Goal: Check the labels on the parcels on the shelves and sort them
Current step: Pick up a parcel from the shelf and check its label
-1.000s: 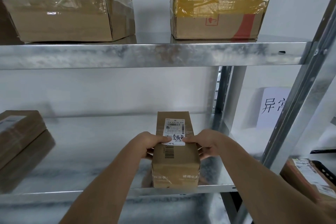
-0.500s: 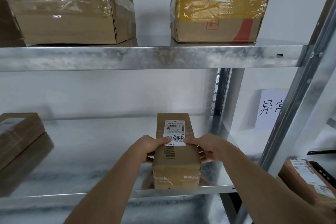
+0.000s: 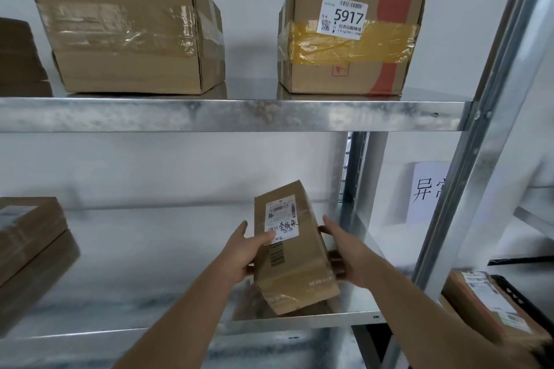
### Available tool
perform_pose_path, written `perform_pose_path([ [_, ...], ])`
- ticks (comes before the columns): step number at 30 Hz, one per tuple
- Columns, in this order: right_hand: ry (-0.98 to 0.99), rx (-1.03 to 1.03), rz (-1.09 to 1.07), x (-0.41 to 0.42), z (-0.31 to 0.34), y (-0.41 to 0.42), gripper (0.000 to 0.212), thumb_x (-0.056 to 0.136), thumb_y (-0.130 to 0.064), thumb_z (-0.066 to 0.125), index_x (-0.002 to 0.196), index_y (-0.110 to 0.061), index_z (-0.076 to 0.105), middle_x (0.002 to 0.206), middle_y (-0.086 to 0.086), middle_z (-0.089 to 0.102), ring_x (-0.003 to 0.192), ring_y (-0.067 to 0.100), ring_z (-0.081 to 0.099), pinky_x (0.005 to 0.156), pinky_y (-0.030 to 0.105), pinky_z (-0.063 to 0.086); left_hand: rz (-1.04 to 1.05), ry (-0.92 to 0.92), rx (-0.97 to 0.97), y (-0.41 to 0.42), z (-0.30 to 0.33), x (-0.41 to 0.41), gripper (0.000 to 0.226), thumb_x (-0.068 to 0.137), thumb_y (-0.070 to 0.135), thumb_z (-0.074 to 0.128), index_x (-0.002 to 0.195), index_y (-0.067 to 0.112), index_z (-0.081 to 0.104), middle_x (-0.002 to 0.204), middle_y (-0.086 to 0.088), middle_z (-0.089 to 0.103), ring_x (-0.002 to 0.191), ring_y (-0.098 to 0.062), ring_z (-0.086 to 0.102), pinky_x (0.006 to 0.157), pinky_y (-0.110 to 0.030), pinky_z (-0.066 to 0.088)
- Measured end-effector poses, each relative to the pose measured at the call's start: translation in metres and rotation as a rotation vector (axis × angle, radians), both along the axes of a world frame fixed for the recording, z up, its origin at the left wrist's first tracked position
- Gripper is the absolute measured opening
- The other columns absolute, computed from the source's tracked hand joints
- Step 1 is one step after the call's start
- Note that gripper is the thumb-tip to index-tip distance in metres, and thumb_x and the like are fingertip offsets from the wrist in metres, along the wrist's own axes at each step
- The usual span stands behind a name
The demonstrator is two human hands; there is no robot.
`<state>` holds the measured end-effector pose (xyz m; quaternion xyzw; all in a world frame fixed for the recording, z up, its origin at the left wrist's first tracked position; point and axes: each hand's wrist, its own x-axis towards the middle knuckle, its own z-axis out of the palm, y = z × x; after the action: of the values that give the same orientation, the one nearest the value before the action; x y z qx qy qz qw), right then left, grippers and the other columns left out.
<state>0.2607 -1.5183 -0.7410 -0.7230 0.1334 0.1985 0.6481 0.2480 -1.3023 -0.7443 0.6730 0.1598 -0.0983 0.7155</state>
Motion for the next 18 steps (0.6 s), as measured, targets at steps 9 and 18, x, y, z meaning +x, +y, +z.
perform_pose_path([
  [9, -0.169, -0.179, 0.073, -0.001, 0.021, 0.000, 0.055, 0.080, -0.045, 0.083, 0.117, -0.009, 0.065, 0.108, 0.003, 0.071, 0.094, 0.020, 0.068, 0.071, 0.029, 0.054, -0.153, 0.142, 0.161, -0.001, 0.010, -0.001, 0.065, 0.087, 0.065, 0.066, 0.125, 0.012, 0.065, 0.121, -0.013, 0.057, 0.110, -0.032, 0.057, 0.085, -0.050, 0.056],
  [18, -0.026, -0.197, 0.202, 0.001, 0.038, 0.011, 0.044, 0.085, -0.043, 0.079, 0.106, -0.008, 0.062, 0.109, 0.015, 0.066, 0.087, 0.030, 0.068, 0.055, 0.038, 0.057, -0.244, 0.135, 0.174, 0.007, 0.012, 0.011, 0.071, 0.070, 0.056, 0.087, 0.114, 0.003, 0.070, 0.118, -0.016, 0.071, 0.104, -0.034, 0.070, 0.076, -0.053, 0.063],
])
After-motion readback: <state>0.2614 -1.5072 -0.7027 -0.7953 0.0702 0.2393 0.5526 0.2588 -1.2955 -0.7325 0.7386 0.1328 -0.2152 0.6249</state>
